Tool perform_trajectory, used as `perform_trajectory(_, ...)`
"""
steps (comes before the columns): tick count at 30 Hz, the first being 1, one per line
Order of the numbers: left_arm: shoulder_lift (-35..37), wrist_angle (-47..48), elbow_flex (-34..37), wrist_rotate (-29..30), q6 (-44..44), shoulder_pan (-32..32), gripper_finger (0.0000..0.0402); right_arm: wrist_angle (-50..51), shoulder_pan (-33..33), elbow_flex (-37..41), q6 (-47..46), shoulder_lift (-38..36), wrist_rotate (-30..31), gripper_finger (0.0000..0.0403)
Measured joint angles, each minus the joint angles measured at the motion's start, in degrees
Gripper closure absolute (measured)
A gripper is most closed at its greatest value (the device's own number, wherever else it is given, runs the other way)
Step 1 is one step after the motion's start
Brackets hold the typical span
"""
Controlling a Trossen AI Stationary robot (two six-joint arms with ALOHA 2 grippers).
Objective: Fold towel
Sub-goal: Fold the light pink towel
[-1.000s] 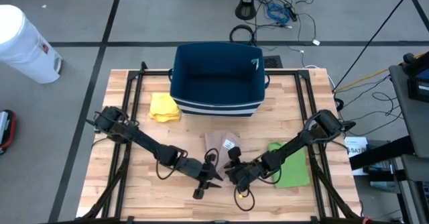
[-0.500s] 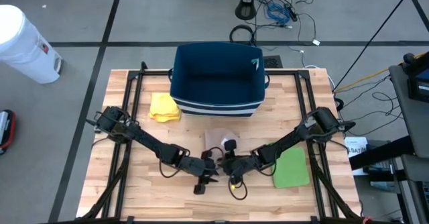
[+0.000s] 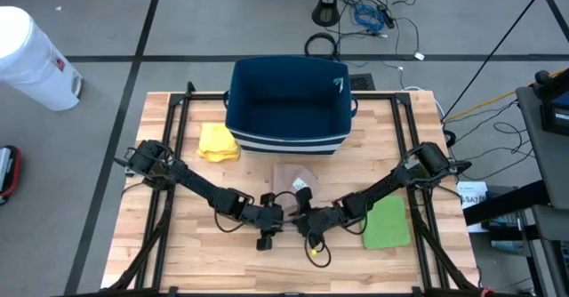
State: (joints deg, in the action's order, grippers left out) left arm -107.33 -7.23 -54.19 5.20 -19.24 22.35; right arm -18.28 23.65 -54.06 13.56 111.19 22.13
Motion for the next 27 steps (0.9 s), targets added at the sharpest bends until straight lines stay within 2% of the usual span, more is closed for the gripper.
perform_trajectory(4, -0.6, 2.1, 0.0, 0.3, -1.0, -0.4, 0.0264, 5.9, 1.1, 0.0, -2.6, 0.0, 0.6, 0.0315)
perform_trajectory(7, -1.4, 1.3, -0.1, 0.5, -1.0, -0.6, 0.0264, 8.4, 1.8, 0.0, -3.8, 0.0, 3.7, 0.0315)
perform_trajectory(15, -2.1, 0.5, -0.2, 0.6, -1.1, -0.7, 0.0264, 9.0, 0.6, -0.1, -3.9, -0.1, 4.0, 0.0315)
perform_trajectory(27, -2.1, 6.1, -0.2, -0.3, -1.3, 0.7, 0.0264, 9.2, -2.3, -0.1, -10.4, -3.0, -12.0, 0.0315)
